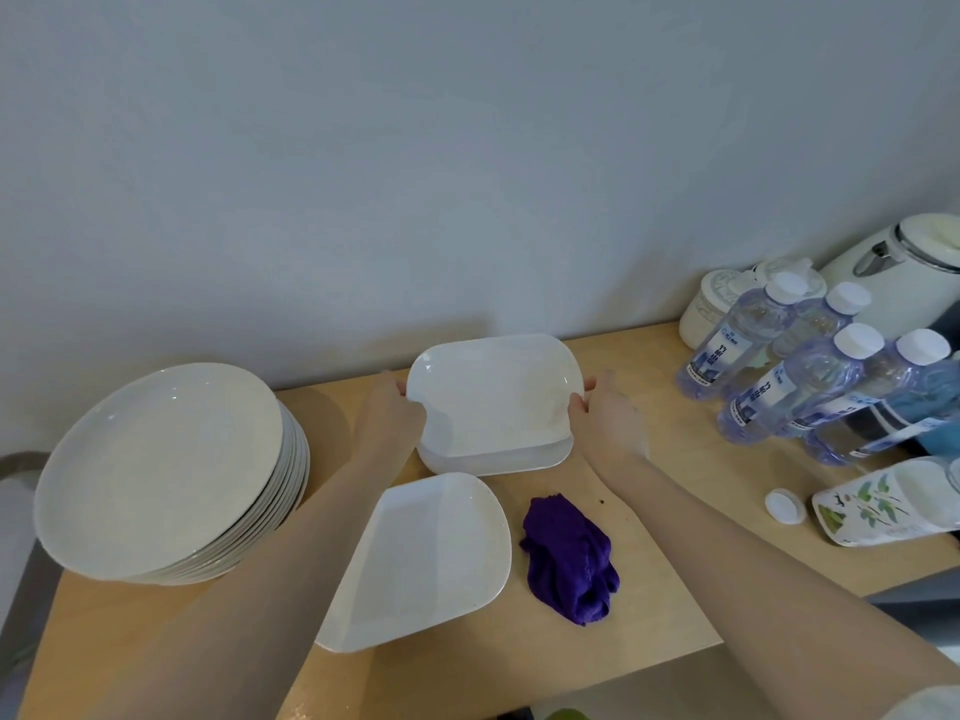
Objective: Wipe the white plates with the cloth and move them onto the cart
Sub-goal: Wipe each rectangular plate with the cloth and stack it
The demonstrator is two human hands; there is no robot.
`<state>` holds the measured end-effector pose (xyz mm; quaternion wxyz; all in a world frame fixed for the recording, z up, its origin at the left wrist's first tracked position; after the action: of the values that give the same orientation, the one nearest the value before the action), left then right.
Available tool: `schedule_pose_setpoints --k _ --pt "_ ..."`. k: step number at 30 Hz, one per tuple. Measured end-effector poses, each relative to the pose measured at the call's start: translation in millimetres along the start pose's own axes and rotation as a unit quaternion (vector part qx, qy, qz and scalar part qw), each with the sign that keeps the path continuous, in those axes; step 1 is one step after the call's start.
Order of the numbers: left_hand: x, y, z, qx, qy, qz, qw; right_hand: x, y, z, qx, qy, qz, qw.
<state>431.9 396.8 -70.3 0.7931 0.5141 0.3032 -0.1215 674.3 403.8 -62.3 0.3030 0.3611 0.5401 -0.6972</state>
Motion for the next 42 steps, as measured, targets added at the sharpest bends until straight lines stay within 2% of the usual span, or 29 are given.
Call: schedule_pose_setpoints --k 7,13,18,28,34,42 --pt "-43 -6 31 0.037 0.025 0.019 0.999 -1 -15 14 -0.060 0.012 -0.071 0.996" --pt "-75 -35 73 0.023 0.056 0.021 0.998 8 -26 47 -0.112 0.000 -0.102 0.988" --pt "-88 -65 112 0.012 0.052 0.045 0.998 17 -32 86 -0.117 -0.023 -0.093 0.988" --pt "-88 -118 146 -0.004 0.016 0.031 0.999 34 -22 141 -0.102 -0.074 -0.020 0.992" --pt "-82 -135 148 -0.018 -0.002 -0.010 1.000 45 -15 149 -0.099 -0.070 0.084 0.989" --pt "-74 -141 149 -0.024 -0.003 -0.042 0.999 51 -16 153 -0.109 -0.077 0.146 0.980"
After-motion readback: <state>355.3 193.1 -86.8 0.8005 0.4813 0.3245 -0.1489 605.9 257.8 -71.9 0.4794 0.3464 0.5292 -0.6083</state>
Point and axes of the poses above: each hand's wrist, its own z-axis away from the middle knuckle, its own x-axis out of the palm, y = z × x, the point moved 1 cm from there along -z, towards the middle knuckle
